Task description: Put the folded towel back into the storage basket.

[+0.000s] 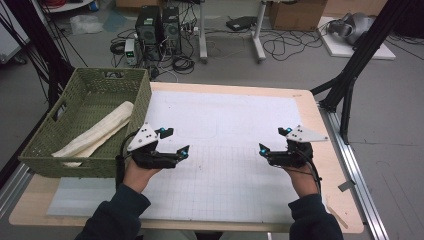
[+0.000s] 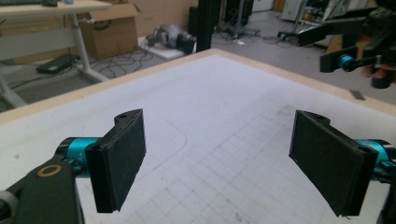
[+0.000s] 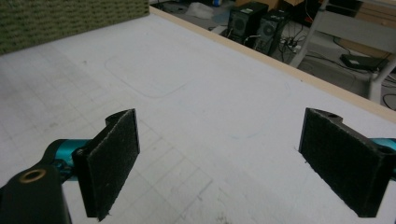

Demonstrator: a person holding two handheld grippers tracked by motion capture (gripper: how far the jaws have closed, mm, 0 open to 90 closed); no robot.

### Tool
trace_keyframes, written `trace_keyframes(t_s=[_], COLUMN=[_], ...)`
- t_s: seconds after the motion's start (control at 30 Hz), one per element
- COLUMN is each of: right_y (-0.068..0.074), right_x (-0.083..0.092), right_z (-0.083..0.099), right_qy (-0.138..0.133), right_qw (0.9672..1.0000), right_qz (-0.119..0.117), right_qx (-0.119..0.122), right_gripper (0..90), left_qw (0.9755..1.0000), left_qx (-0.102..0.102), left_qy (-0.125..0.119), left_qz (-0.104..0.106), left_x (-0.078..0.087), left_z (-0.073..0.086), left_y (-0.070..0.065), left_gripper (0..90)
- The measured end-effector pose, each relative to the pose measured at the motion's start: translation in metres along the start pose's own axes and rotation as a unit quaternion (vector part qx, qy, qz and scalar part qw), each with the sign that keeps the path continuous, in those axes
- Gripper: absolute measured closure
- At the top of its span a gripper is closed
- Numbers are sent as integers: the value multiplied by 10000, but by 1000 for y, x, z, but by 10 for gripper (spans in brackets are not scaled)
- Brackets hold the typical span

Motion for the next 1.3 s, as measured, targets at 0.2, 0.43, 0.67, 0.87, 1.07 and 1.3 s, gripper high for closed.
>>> trace_keyframes(t_s=[0.2,0.43,0.67,0.87,1.07,1.3], right_y=[-2,-2,0,0,0,-2], right_x=[0,0,-2,-2,-2,-1], right_z=[17,26,28,29,31,30], right_qy=[41,70,90,113,119,101], right_qw=[10000,9999,9999,9999,9999,9999], right_qz=[19,41,50,81,92,93], right_qx=[-69,-135,-85,-61,-77,-92], right_gripper=[116,116,116,116,115,115], left_qw=[9997,9995,9994,9994,9993,9993], left_qx=[-22,16,-17,30,49,6], left_qy=[214,305,328,334,358,367], left_qz=[-98,-48,-52,-41,-54,-66], left_x=[-4,-6,-8,-8,-8,-8], left_z=[16,29,33,35,38,38], left_y=[-1,-6,-7,-6,-6,-6], left_gripper=[189,190,191,191,191,191])
Point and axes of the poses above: each handheld gripper's, and its own axes: x roughly backward along the jaws, z roughly out of its underside, y roughly to its left, the point moved 8 cm from there along -x, roughly forward along the jaws, and after that the axes turned 12 degrees about -x, right-handed, at the moved point
